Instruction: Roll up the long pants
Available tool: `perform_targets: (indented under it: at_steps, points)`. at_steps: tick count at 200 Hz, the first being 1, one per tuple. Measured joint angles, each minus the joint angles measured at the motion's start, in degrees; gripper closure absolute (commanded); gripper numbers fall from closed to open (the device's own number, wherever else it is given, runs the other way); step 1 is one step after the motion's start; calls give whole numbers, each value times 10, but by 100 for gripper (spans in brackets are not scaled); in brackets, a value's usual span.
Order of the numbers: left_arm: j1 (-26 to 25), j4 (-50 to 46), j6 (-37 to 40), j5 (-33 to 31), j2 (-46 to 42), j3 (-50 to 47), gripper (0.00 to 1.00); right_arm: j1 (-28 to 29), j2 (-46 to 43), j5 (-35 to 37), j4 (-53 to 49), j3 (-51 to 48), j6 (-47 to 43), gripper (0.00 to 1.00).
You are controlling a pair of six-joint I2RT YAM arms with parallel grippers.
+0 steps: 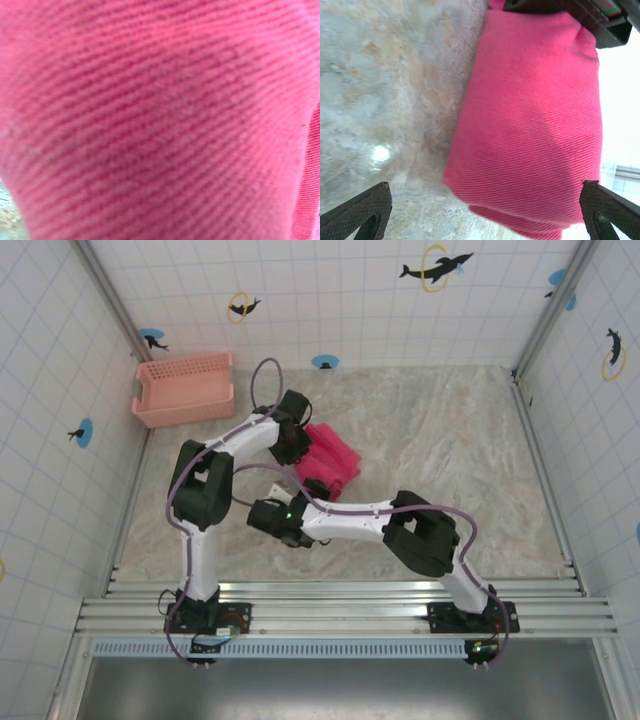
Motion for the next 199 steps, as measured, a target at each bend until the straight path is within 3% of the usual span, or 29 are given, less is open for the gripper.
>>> perform_targets:
  at_steps: [51,97,137,166,181,187,199]
  points:
    - [0,10,-27,7,0,-2,100,7,7,21,-4,13,6,0]
    - [0,10,-26,9,1,-2,100,-30,60,92,-11,34,7,0]
    - [0,17,-26,15,4,1,100,-64,81,113,-7,40,-6,1]
    - [0,22,-26,16,6,1,100,-73,99,126,7,44,-20,30]
    - [0,26,-25,15,7,1,100,-76,107,130,12,45,-34,40]
    - [0,28,-24,15,7,1,100,-77,109,131,15,46,-37,51]
    - [0,32,-24,15,7,0,100,-81,111,128,19,46,-44,84]
